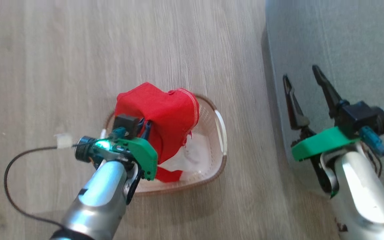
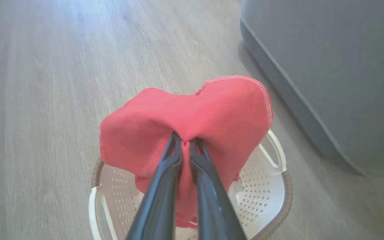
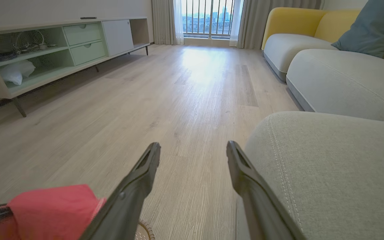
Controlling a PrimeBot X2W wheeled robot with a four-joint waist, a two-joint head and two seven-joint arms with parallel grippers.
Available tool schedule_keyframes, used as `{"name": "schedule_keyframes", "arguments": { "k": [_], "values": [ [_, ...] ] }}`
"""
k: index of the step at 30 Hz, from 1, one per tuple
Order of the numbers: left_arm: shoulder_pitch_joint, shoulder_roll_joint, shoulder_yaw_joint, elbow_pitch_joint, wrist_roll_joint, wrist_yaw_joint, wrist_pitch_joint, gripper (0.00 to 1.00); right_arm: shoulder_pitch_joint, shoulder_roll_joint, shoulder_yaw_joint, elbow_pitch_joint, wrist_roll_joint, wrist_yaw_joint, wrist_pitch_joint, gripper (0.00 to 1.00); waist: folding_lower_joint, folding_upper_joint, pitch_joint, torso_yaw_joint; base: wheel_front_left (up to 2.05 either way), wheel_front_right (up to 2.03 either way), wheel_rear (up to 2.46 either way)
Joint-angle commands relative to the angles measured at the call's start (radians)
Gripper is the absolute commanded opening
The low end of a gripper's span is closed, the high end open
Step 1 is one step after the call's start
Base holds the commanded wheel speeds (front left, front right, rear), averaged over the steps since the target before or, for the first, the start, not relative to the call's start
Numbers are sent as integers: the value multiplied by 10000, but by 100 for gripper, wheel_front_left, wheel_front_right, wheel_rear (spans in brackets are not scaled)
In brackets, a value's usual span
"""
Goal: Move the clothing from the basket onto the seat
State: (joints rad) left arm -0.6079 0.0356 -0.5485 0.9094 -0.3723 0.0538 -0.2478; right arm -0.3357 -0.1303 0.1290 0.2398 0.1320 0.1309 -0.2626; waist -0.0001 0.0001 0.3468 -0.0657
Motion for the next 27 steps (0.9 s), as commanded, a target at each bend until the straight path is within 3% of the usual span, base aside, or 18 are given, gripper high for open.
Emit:
{"name": "schedule_keyframes", "arguments": {
  "k": [1, 12, 20, 27],
  "values": [
    [139, 148, 540, -484, -107, -98, -138, 0, 192, -6, 122, -178, -20, -2, 8, 100, 1, -1, -772, 304, 0, 0, 0],
    [1422, 177, 2759, -3844, 647, -378, -138, 0, 869, 120, 179, -83, -12, -2, 8, 100, 1, -1, -2099, 442, 0, 0, 0],
    [2007, 153, 3685, -6224, 1057, -549, -139, 0, 1222, 194, 270, -276, 52, -2, 8, 100, 1, -1, -2518, 471, 0, 0, 0],
    [2362, 149, 4211, -8319, 592, -393, -139, 0, 1546, 252, 398, -317, 53, -2, 8, 100, 1, -1, -2867, 457, 0, 0, 0]
  ]
}}
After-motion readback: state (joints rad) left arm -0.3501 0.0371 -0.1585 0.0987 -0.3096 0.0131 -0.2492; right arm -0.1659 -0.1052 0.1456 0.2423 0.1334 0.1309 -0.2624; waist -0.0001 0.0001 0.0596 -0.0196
